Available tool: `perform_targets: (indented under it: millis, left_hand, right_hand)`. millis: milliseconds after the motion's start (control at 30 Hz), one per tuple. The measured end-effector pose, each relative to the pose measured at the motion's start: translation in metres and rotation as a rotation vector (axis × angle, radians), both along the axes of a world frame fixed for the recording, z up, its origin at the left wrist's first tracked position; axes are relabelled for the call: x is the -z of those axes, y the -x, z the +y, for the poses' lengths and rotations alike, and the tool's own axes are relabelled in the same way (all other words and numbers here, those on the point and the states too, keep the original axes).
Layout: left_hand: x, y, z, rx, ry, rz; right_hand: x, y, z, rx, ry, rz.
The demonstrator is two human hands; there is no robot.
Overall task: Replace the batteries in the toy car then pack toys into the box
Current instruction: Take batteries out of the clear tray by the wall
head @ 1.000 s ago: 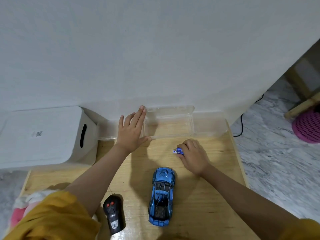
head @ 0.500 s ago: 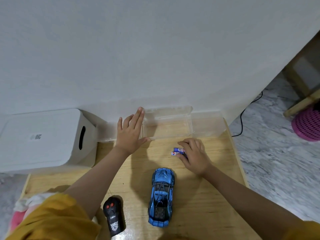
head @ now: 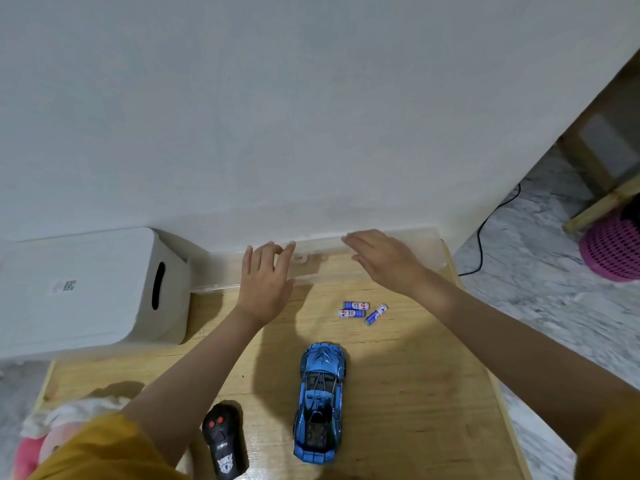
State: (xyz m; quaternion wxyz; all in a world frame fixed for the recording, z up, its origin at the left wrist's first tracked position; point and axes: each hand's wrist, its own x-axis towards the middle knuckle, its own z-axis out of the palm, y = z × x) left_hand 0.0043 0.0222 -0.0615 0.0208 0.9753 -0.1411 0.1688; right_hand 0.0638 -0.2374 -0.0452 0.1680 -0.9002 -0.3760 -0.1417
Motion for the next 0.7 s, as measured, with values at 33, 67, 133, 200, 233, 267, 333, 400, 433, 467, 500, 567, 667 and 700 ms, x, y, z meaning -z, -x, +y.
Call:
perform_targets:
  millis: [33, 67, 133, 200, 233, 267, 333, 400, 433, 467, 500, 567, 667, 700]
  left_hand:
    - [0.002, -0.001, -0.001, 0.027, 0.028, 0.021]
    - [0.004, -0.002, -0.003, 0.055, 0.059, 0.055]
    - [0.007, -0.002, -0.007, 0.098, 0.095, 0.145]
    - [0.006, 0.000, -0.010, 0.126, 0.089, 0.218]
    - [0.006, 0.001, -0.012, 0.139, 0.089, 0.246]
    - [0.005, 0.002, -0.013, 0.154, 0.090, 0.268]
    - [0.004, 0.002, -0.014, 0.181, 0.087, 0.267]
    - [0.005, 0.002, -0.014, 0.185, 0.082, 0.248]
    - [0.006, 0.001, -0.015, 0.179, 0.083, 0.243]
    - [0.007, 0.001, -0.015, 0.166, 0.083, 0.242]
    - [0.008, 0.000, -0.016, 0.155, 0.078, 0.239]
    - [0.008, 0.000, -0.018, 0.146, 0.065, 0.239]
    - [0.006, -0.001, -0.021, 0.134, 0.040, 0.266]
    - [0.006, -0.001, -0.022, 0.128, 0.025, 0.279]
  right_hand:
    - [0.002, 0.003, 0.000, -0.022, 0.017, 0.009]
    - [0.004, 0.006, -0.001, -0.035, 0.030, 0.031]
    - [0.007, 0.012, -0.002, -0.029, 0.053, 0.088]
    - [0.011, 0.015, -0.001, -0.005, 0.092, 0.126]
    - [0.013, 0.016, 0.000, 0.002, 0.108, 0.141]
    - [0.015, 0.017, 0.001, 0.005, 0.120, 0.157]
    - [0.017, 0.018, 0.001, 0.007, 0.155, 0.175]
    - [0.017, 0.019, 0.002, 0.024, 0.212, 0.185]
    - [0.017, 0.019, 0.003, 0.031, 0.235, 0.195]
    - [0.017, 0.020, 0.003, 0.034, 0.256, 0.214]
    - [0.016, 0.020, 0.003, 0.033, 0.276, 0.240]
    - [0.014, 0.022, 0.005, 0.036, 0.328, 0.286]
    - [0.008, 0.024, 0.009, 0.044, 0.411, 0.284]
    - [0.006, 0.025, 0.011, 0.050, 0.446, 0.294]
